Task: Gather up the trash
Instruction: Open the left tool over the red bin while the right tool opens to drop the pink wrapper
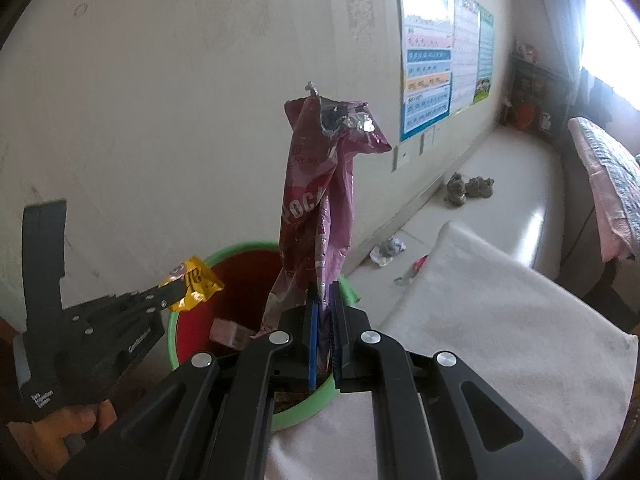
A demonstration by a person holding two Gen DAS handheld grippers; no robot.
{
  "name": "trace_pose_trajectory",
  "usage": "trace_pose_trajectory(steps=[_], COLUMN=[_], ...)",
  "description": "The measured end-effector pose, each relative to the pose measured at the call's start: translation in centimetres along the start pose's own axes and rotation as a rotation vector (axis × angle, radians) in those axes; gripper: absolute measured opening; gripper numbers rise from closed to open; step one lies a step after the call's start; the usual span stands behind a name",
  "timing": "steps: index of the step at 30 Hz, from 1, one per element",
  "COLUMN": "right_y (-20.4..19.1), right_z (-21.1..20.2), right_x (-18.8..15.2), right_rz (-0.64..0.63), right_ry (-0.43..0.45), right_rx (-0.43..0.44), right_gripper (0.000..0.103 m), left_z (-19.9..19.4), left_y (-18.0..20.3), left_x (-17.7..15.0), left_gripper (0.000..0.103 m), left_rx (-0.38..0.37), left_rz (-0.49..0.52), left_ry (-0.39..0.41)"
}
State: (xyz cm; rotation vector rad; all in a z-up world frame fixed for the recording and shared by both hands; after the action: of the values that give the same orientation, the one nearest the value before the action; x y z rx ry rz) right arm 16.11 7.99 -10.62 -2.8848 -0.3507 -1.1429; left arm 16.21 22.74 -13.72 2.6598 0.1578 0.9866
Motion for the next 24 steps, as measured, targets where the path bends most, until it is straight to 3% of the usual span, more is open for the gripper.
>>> trace_pose_trajectory(steps=[21,24], right_y=[-0.5,-0.6], right_z=[2.2,2.6], right_x=[-0.8,-0.8], right_rz=[-0.027,-0.028], right_ry=[-0.057,-0.062], right_rx=[-0.005,-0.006], right_gripper=[0.006,0.007], left_z=[1.5,1.7], left_y=[-1.1,-1.1], left_x=[-0.9,-0.9], left_gripper=[0.003,0.015], left_rx=[0.002,0.006], left_rz=[-0.032,-0.036], left_ry=[-0.047,-0.049])
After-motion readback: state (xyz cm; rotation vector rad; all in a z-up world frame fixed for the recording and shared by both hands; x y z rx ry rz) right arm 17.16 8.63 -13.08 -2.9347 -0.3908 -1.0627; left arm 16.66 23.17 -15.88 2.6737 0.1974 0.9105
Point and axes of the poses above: each gripper's, at about its wrist camera, not at the fingertips, and z roughly the way its jaws point, y to its right, x to its top, the point moved 7 cm from there along z, roughly the way its jaws point, and after that the axes turned 14 degrees about -x, right-handed, at the moved point
